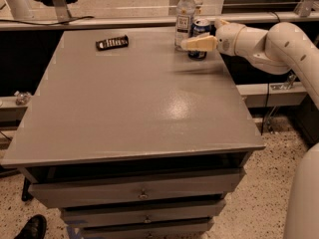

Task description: Move pepsi can near blue plastic bottle

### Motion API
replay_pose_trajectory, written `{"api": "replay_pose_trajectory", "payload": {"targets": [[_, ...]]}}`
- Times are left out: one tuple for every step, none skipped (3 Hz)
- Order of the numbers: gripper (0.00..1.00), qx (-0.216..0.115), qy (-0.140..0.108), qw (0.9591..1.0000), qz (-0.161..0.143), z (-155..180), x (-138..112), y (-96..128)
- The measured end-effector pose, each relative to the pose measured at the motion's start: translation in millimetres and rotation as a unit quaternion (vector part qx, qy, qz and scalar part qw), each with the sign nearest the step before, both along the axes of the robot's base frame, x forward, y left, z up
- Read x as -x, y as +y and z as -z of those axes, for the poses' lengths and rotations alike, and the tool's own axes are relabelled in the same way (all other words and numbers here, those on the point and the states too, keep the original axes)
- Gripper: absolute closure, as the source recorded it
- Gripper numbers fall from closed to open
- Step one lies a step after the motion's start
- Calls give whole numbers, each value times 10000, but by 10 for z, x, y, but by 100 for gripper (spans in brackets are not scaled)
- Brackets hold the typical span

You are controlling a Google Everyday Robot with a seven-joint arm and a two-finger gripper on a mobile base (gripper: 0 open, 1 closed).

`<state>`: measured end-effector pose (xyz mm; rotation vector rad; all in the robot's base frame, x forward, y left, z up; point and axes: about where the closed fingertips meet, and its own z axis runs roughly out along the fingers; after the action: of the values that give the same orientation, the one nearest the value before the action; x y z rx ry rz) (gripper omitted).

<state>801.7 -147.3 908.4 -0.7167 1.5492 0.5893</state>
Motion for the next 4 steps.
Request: {"api": "replay_pose_trajectory", "payload": {"targets": [[0,-32,-6,9998,-200,-41,178,-1],[0,72,-93,9995,-305,-158,512,-122],[0,295,-199,9988,-348,-334,998,-331],[0,431,-319,9972,-529,-551,1529,-489]]}}
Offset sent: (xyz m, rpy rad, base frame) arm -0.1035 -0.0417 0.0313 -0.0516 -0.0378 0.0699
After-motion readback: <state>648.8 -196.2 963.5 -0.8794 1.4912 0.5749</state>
